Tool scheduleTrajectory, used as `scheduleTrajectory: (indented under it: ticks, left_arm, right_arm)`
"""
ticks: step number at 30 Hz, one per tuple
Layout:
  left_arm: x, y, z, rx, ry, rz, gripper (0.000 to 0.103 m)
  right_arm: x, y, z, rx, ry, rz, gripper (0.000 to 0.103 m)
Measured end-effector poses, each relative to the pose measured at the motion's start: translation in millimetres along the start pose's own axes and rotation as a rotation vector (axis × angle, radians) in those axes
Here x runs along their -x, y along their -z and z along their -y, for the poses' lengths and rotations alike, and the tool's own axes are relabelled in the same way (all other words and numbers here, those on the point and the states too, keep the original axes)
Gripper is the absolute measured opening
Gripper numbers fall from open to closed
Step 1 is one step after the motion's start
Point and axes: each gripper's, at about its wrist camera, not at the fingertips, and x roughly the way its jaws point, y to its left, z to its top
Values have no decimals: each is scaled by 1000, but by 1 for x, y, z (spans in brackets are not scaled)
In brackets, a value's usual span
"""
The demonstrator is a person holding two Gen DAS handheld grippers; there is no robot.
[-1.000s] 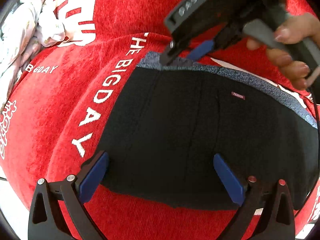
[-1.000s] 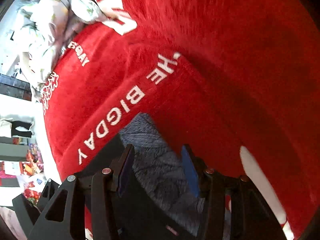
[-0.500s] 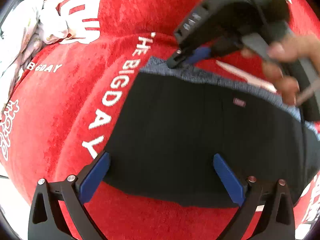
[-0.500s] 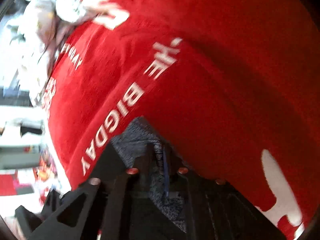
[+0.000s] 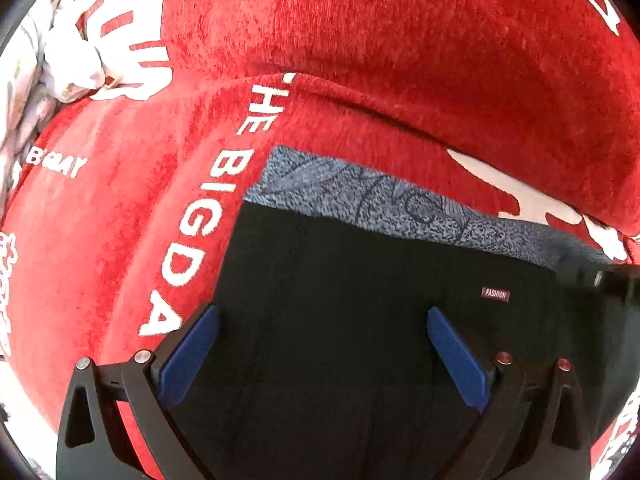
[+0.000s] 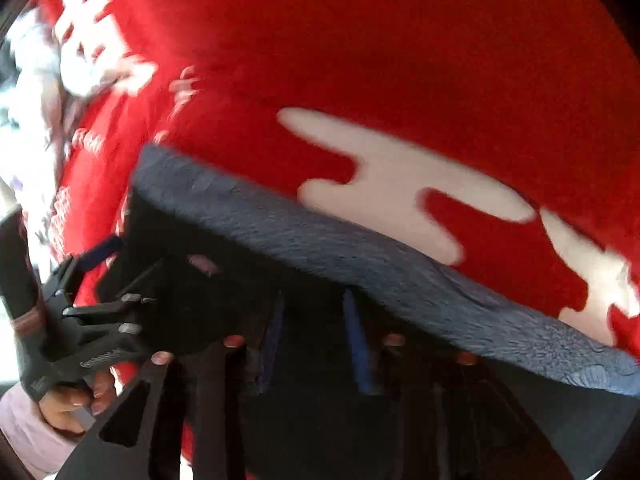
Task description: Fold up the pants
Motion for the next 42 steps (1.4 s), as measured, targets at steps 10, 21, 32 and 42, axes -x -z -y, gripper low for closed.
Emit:
scheduleTrajectory:
  ticks: [10,21,32,42]
  left_arm:
    - [54,51,104,-244,108,-43,103]
    - [70,86,216,-331,127,-69,103]
    - [31,108,241,-318,6,-134,103]
    - [27,109,241,-297,3,-148,103]
  right_arm:
    - [99,117,89,-181,48,47,40]
    - [150,254,244,-705,-31,151,44]
    - [182,294,425,-1091,-113,372,44]
    - [169,301,421,-984,-98,326,9]
